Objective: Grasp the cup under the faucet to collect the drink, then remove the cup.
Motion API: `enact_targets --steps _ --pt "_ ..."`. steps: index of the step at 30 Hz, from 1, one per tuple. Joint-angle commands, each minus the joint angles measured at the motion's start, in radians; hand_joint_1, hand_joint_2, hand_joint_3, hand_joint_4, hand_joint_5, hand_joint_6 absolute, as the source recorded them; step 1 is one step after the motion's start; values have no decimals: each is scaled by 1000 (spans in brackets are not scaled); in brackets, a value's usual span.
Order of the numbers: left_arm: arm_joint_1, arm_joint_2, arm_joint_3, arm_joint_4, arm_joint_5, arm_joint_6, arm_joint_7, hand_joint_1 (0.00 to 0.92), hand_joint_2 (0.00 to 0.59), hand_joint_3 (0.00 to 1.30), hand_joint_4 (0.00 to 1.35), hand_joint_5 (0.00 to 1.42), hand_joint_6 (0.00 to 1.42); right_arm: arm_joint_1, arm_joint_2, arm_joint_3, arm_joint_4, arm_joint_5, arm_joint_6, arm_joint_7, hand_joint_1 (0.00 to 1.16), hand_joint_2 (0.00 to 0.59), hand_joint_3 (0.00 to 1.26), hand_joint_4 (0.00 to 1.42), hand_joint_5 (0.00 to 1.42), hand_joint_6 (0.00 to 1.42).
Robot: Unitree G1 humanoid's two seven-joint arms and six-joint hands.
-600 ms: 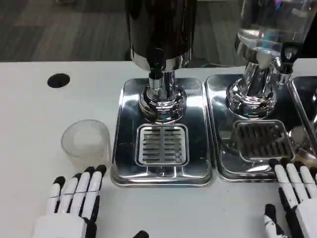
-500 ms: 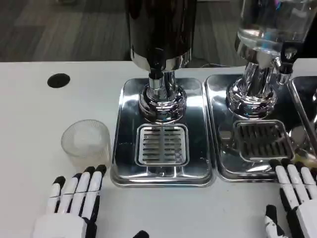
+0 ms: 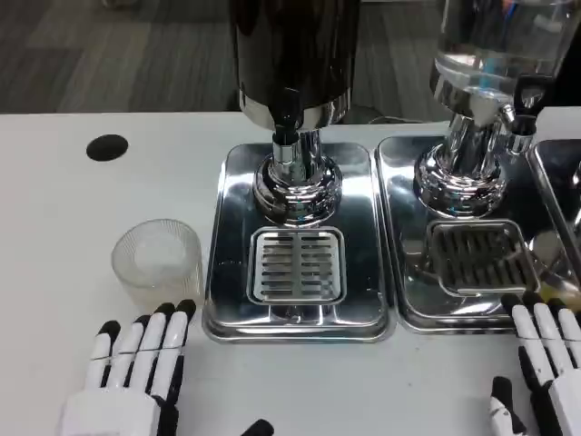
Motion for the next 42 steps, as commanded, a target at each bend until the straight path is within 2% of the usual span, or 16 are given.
enact_targets --steps 1,12,15,17,20,24,31,36,42 --pt "1 1 -8 -5 15 -1 -6 0 127 47 0 103 44 9 1 -3 -15 0 0 -14 110 528 14 0 0 0" --pt "-19 -13 -7 -16 2 -34 7 0 118 47 0 93 44 39 6 -13 -59 -5 19 -17 111 528 14 0 0 0" --pt "-24 -11 1 -43 -8 -57 6 0 100 71 0 97 44 49 10 -22 -67 6 18 -24 111 528 14 0 0 0" --pt "-20 -12 21 -75 -27 -79 18 0 96 83 0 109 44 49 13 -25 -59 14 13 -27 111 528 14 0 0 0" --pt "-13 -17 54 -120 -55 -89 3 0 55 79 0 98 20 46 15 -22 -42 17 9 -29 112 528 11 0 0 0" --pt "-19 -27 134 -206 -137 -79 -92 0 43 58 0 83 0 38 14 -16 -32 20 6 -28 113 528 7 0 0 0" --pt "-90 -48 251 -231 -163 28 -226 0 35 57 0 74 0 34 15 -15 -40 23 9 -22 114 531 12 0 0 0" --pt "-154 -36 292 -196 -168 88 -318 0 31 57 0 70 1 38 15 -16 -38 28 7 -20 117 536 13 0 0 0" --pt "-233 -20 302 -125 -177 83 -357 0 17 93 0 87 26 34 18 -9 -27 27 7 -22 119 538 14 0 0 0"
